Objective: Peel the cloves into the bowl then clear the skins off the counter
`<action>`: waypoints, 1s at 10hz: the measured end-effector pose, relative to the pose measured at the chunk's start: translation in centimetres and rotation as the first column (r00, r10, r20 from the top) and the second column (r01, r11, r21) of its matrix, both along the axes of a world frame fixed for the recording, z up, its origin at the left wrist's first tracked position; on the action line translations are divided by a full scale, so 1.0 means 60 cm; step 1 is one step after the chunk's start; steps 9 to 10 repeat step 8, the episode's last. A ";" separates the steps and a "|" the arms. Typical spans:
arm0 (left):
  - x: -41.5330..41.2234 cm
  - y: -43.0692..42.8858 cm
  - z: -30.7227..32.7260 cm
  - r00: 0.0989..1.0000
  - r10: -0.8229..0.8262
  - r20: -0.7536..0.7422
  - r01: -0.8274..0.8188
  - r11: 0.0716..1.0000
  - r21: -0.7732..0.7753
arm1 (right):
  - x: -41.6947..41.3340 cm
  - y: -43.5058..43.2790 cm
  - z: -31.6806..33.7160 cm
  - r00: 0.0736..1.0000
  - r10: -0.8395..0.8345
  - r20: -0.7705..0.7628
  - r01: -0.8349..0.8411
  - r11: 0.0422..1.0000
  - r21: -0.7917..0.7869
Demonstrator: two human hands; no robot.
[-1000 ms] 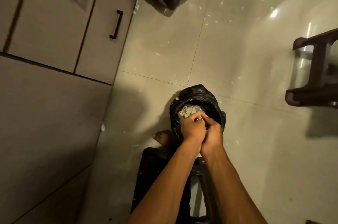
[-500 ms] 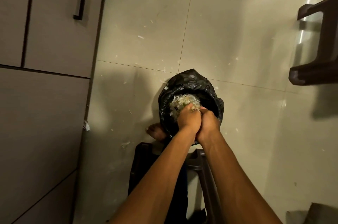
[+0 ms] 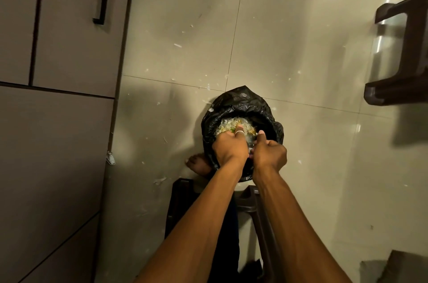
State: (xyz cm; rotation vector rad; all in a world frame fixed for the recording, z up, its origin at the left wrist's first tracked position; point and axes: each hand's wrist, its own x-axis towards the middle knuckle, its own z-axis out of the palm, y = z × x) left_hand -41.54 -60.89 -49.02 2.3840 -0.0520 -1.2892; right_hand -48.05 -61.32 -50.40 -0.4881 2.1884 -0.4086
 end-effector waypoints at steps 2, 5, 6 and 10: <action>-0.003 0.016 0.008 0.981 -0.141 -0.132 0.147 0.988 0.037 | 0.013 0.002 0.023 0.990 0.085 0.111 -0.099 0.986 0.134; 0.014 0.053 0.041 0.935 -0.353 -0.042 0.353 0.935 0.012 | -0.016 0.041 0.036 0.992 0.111 0.062 -0.115 0.992 0.056; 0.033 0.063 0.097 0.865 -0.496 0.080 0.495 0.868 0.028 | -0.006 0.043 0.089 0.989 0.140 0.054 -0.143 0.989 0.049; 0.057 0.076 0.163 0.883 -0.468 -0.036 0.460 0.878 -0.130 | 0.035 0.055 0.158 0.948 0.193 0.251 -0.189 0.981 -0.042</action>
